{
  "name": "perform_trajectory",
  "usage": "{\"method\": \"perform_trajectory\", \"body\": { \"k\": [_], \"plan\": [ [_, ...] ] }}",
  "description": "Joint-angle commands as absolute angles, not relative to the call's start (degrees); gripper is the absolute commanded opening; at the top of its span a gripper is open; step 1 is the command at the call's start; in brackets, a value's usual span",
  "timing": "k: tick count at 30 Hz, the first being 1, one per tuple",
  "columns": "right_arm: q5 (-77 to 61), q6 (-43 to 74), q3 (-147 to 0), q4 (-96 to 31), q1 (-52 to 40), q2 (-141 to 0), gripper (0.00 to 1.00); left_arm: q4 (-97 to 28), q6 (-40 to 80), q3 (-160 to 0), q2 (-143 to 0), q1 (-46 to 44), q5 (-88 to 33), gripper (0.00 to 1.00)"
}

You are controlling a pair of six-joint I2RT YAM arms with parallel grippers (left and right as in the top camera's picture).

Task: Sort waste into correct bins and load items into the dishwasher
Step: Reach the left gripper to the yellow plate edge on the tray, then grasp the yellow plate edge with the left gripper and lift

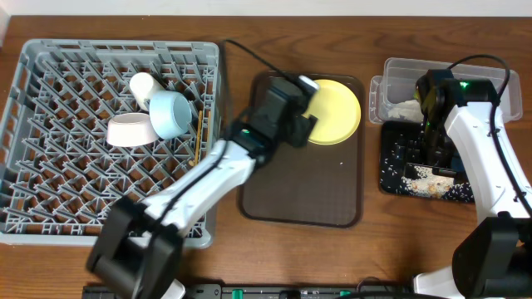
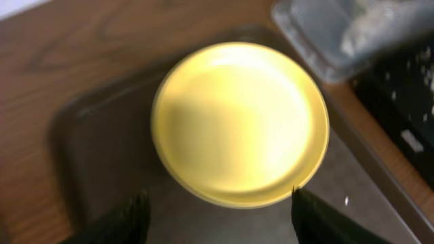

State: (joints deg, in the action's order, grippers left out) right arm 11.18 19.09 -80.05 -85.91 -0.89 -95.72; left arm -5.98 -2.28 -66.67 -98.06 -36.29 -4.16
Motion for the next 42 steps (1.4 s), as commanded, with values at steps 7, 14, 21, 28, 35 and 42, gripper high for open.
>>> {"method": "perform_trajectory", "body": {
  "k": [7,14,21,28,35,42],
  "plan": [
    [11.6,19.7,-80.2,-86.0,-0.2,-95.8,0.99,3.1,-8.1,-67.5,-107.9,-42.0,-4.1,0.68],
    [11.6,19.7,-80.2,-86.0,-0.2,-95.8,0.99,5.5,-8.1,-67.5,-113.2,-44.1,-4.1,0.68],
    [11.6,19.7,-80.2,-86.0,-0.2,-95.8,0.99,3.5,-8.1,-67.5,-116.9,-44.1,-4.1,0.68],
    [11.6,19.7,-80.2,-86.0,-0.2,-95.8,0.99,-4.7,-8.1,-67.5,-117.1,-44.1,-4.1,0.49],
    [11.6,19.6,-80.2,-85.6,-0.2,-95.8,0.99,-16.2,-6.3,-67.5,-117.1,-44.1,-4.1,0.29],
    [11.6,19.6,-80.2,-85.5,-0.2,-95.8,0.99,-20.4,-2.0,-67.5,-116.6,-44.1,-4.1,0.23]
  ]
}}
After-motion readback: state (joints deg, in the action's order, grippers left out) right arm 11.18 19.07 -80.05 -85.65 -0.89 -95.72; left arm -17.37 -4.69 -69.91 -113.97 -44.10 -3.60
